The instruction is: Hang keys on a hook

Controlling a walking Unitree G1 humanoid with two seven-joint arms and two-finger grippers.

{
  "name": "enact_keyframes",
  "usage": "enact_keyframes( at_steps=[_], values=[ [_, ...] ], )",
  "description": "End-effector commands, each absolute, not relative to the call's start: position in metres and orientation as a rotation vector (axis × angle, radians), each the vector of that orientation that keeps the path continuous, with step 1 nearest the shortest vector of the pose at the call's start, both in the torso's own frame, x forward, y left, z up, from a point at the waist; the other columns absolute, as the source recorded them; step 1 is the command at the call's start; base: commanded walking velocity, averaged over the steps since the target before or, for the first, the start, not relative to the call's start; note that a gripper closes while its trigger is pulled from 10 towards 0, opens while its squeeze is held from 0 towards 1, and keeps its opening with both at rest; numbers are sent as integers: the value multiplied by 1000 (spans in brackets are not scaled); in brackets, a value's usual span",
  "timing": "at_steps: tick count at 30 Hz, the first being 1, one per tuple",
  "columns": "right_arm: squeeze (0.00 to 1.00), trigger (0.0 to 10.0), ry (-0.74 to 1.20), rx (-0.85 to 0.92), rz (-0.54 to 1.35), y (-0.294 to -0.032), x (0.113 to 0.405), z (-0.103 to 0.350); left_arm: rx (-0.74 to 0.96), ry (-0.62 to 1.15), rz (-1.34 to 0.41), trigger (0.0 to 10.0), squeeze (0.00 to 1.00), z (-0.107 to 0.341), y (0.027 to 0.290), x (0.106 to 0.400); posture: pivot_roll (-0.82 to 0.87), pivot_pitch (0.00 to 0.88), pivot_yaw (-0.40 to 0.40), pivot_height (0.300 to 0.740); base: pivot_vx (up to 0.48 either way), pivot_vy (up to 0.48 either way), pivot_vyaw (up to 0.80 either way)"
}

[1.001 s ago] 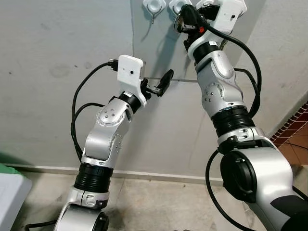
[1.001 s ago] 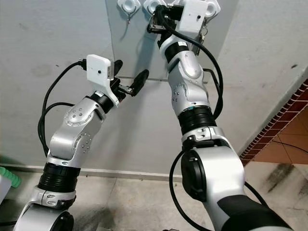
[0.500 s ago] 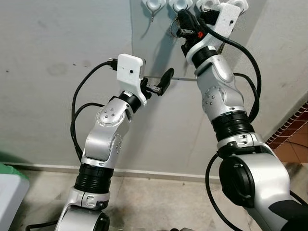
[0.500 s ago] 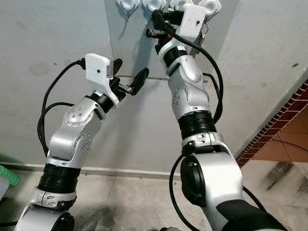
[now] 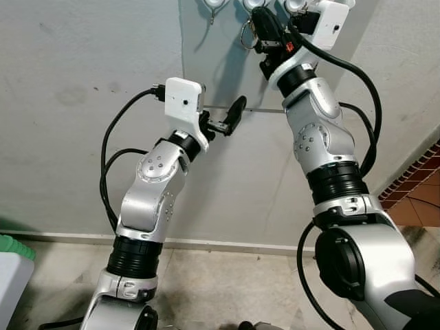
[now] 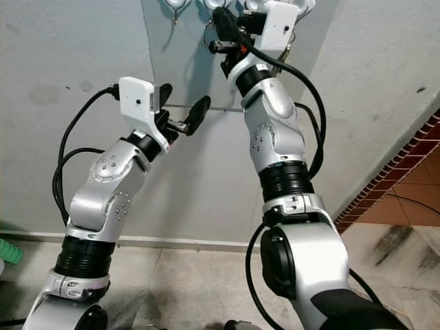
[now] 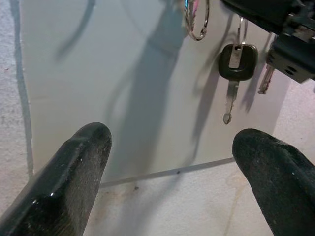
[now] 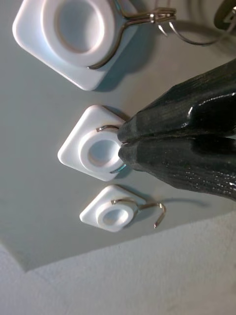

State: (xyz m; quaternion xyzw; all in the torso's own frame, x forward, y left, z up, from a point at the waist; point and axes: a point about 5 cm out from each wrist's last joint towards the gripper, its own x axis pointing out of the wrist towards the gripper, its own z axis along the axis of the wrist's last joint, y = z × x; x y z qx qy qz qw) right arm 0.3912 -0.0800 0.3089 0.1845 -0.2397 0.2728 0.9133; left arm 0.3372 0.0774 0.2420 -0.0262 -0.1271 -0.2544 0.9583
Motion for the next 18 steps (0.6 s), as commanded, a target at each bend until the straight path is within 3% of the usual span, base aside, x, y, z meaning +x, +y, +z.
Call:
enact_keyframes(
  at_steps=[1,18],
  values=[
    [1000,10000,-445,389,573,-79,392,298,-57,-260,-516,10000,0,242,76,334,10,119,-76,740,0,0,0],
    [1000,10000,-432,408,554,-84,391,291,-59,-257,-499,10000,0,241,79,334,12,132,-80,740,0,0,0]
  ],
)
